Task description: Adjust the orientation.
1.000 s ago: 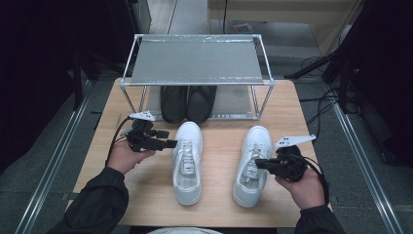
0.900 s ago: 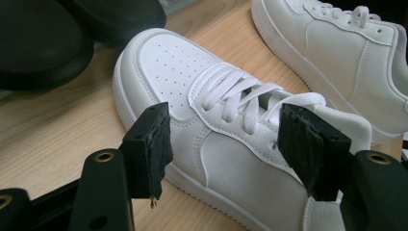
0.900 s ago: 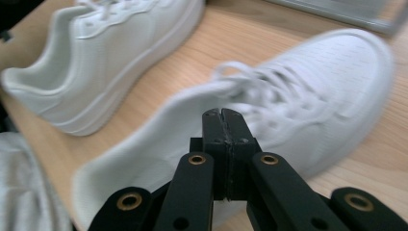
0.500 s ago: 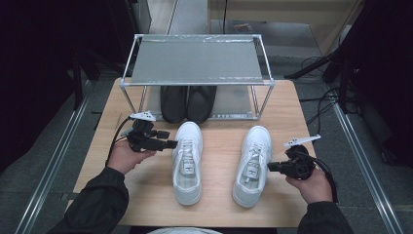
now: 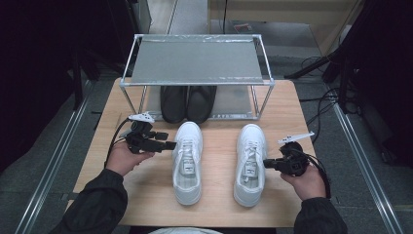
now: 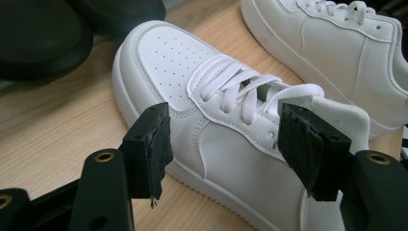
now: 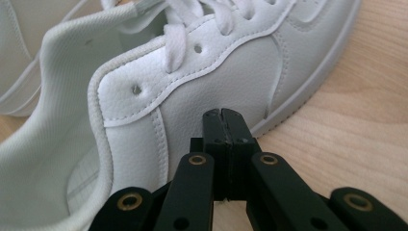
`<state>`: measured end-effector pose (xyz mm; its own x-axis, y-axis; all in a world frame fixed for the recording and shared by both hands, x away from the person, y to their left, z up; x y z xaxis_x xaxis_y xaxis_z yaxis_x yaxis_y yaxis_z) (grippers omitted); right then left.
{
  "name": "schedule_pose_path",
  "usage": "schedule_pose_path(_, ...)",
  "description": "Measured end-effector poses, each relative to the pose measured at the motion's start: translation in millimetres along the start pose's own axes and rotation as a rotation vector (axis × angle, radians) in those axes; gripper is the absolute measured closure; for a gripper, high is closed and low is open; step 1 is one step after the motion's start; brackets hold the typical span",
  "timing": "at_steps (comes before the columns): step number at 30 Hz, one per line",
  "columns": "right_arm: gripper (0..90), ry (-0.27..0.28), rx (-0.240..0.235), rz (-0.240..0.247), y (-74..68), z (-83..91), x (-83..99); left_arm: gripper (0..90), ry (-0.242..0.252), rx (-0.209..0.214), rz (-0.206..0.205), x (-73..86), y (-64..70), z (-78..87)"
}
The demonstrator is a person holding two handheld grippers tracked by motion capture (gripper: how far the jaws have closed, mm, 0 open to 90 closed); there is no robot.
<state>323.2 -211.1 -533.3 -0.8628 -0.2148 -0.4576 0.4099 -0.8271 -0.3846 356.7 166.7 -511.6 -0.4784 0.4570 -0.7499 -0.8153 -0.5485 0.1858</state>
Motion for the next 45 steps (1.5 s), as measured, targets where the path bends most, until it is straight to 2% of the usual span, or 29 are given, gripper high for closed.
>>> schedule_pose_path(7, 90.0, 0.002, 0.011, 0.028, -2.5, -3.4, -6.4, 37.5, 0.004, -0.008, -0.001, 5.3, 1.7, 3.7)
schedule_pose_path(9, 90.0, 0.022, -0.015, 0.033, -3.9, 3.0, -7.1, 37.8, 0.003, -0.007, -0.003, 6.5, 2.8, 4.2)
schedule_pose_path(12, 90.0, 0.041, -0.029, 0.047, -8.4, 10.8, -5.8, 38.0, -0.001, -0.010, -0.008, 8.3, 3.3, 4.8)
schedule_pose_path(14, 90.0, 0.024, -0.028, 0.075, -11.0, 10.0, -0.8, 37.9, 0.002, -0.007, -0.006, 8.6, 3.8, 5.2)
schedule_pose_path(16, 90.0, -0.017, 0.017, 0.090, -7.9, 7.0, 7.3, 37.9, 0.003, -0.006, -0.007, 8.6, 4.2, 5.2)
schedule_pose_path(18, 90.0, -0.057, 0.033, 0.096, -3.2, 2.0, 15.2, 37.9, -0.001, -0.007, -0.009, 8.6, 4.4, 4.7)
schedule_pose_path(21, 90.0, -0.063, 0.023, 0.085, -4.3, -1.3, 15.4, 37.9, -0.005, -0.004, -0.009, 8.9, 4.8, 3.4)
schedule_pose_path(25, 90.0, -0.067, 0.041, 0.101, -6.1, -5.7, 11.7, 39.3, -0.005, -0.001, 0.001, 10.0, 4.2, 2.9)
schedule_pose_path(28, 90.0, -0.062, 0.026, 0.093, -9.0, -8.9, 9.1, 41.7, -0.015, -0.004, 0.008, 11.9, 3.4, 2.5)
schedule_pose_path(33, 90.0, -0.065, 0.018, 0.121, -16.0, -16.0, 3.2, 46.7, -0.021, -0.010, 0.009, 14.3, 3.9, 3.9)
schedule_pose_path(35, 90.0, -0.066, 0.017, 0.129, -18.7, -18.8, 0.2, 48.6, -0.027, -0.016, 0.018, 16.1, 3.3, 3.7)
schedule_pose_path(38, 90.0, -0.066, 0.014, 0.139, -21.1, -22.5, -4.0, 51.3, -0.041, -0.014, 0.056, 20.5, 2.2, 2.2)
schedule_pose_path(42, 90.0, -0.058, 0.014, 0.155, -21.4, -27.8, -11.9, 57.0, -0.061, -0.016, 0.043, 25.5, 4.0, 2.1)
schedule_pose_path(45, 90.0, -0.038, 0.030, 0.140, -16.1, -30.7, -21.3, 66.7, -0.062, -0.010, 0.051, 27.7, 7.1, 4.3)
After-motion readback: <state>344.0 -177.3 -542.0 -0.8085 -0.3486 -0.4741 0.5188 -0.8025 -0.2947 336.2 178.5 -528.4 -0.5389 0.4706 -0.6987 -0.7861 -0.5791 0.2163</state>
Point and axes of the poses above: each handheld gripper's, and its own axes: z roughly backward along the jaws, x roughly out of its underside, y roughly to its right, the point moved 7 cm from there along -z, roughly forward along the jaws, and after that the axes turned 12 degrees about -z, right-handed, at the moved point
